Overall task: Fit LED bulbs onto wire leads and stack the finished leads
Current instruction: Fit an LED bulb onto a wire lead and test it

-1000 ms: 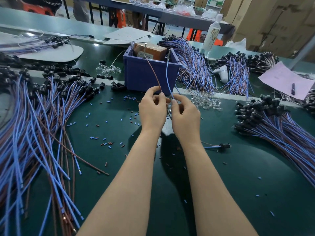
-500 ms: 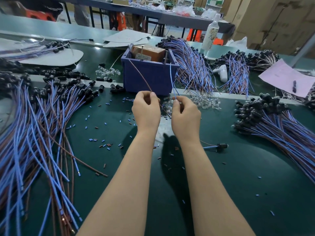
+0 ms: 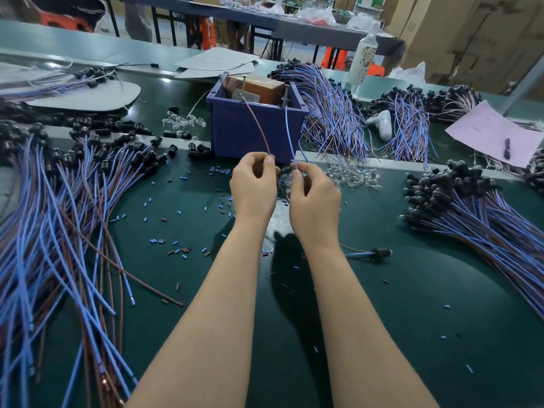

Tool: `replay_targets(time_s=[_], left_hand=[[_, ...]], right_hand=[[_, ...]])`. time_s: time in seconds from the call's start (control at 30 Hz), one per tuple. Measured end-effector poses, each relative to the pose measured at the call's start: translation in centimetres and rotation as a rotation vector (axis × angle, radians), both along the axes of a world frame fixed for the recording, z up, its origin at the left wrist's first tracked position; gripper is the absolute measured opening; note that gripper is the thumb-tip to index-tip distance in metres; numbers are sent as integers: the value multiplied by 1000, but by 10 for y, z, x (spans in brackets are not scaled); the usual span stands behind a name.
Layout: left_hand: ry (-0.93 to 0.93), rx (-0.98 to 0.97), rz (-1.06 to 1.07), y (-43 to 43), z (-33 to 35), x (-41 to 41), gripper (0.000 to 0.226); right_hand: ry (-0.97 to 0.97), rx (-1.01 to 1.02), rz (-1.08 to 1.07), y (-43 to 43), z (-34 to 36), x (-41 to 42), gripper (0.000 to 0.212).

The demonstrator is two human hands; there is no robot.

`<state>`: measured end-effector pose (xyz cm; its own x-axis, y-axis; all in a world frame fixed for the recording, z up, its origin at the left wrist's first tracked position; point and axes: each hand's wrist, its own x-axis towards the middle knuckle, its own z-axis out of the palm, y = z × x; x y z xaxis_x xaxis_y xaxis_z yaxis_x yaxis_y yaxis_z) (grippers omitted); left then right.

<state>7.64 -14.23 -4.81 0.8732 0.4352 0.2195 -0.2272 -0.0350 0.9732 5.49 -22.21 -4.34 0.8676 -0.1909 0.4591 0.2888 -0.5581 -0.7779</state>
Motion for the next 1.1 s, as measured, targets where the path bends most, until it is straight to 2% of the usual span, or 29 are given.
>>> replay_targets(time_s=[0.3,0.87,1.0,1.1], left_hand=[[-3,1,-7,0,1,-2,12],[-10,6,-15,-1,1,-1,12],[4,-21,-66,0,10,-3,12],[-24,33,-130,-3,26,-10,12]], right_hand=[[-27,25,-54,0,-1,0,21],[8,-9,19,3,0,-2,23],[69,-29,89,0,11,-7,21],[95,-102,153,-10,26,-9,16]])
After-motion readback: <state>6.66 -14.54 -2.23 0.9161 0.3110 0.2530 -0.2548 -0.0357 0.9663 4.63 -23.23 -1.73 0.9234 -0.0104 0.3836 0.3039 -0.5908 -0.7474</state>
